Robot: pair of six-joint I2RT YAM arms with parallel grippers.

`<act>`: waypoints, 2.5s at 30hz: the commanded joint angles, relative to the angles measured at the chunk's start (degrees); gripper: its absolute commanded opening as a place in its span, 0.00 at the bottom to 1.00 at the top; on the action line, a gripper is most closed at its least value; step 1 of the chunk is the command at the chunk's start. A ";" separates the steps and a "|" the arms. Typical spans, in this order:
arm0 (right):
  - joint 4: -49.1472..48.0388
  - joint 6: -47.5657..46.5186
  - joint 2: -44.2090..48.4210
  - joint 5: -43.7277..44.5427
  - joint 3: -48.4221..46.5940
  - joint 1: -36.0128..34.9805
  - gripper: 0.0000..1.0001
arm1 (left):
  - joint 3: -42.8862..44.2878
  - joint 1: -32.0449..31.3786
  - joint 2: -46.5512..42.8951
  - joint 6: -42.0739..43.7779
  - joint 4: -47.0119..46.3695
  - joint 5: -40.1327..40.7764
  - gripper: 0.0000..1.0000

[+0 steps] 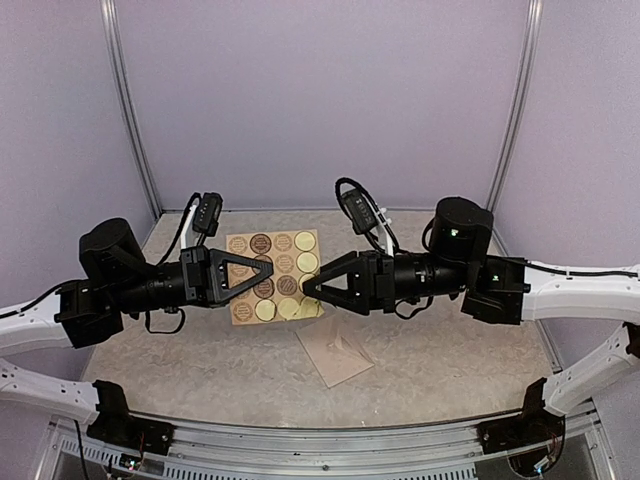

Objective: Place the letter into the envelope and seal it

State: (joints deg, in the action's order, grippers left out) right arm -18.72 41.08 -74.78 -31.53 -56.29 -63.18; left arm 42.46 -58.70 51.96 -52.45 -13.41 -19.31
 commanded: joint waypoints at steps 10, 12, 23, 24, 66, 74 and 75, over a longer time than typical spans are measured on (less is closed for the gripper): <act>-8.34 2.86 -3.44 -4.17 -0.47 -0.54 0.13 | -1.04 -0.41 -0.11 0.77 -2.06 -0.68 0.00; -8.55 2.87 -3.55 -4.38 -0.48 -0.54 0.10 | -1.14 -0.41 -0.11 0.79 -2.06 -0.63 0.00; -7.92 2.71 -3.18 -4.33 -0.23 -0.54 0.08 | -1.59 -0.40 -0.98 0.61 -2.15 0.39 0.00; -7.85 2.77 -3.20 -4.37 -0.26 -0.54 0.06 | -1.64 -0.45 -0.95 0.60 -2.15 0.35 0.00; 20.54 2.51 -4.61 14.65 -9.69 -0.54 0.00 | 8.70 -8.28 4.72 15.44 14.05 16.19 0.44; 16.42 3.59 -3.71 11.21 -8.45 -0.54 0.00 | 8.11 -8.29 6.86 14.92 13.85 15.12 0.45; 16.03 3.67 -3.70 10.87 -8.27 -0.54 0.00 | 8.02 -8.28 6.98 14.92 13.83 15.02 0.45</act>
State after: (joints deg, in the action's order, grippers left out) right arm 1.23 43.92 -79.22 -18.13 -64.23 -63.33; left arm 51.42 -66.72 58.48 -38.41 2.13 -3.07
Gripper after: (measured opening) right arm 0.004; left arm 0.448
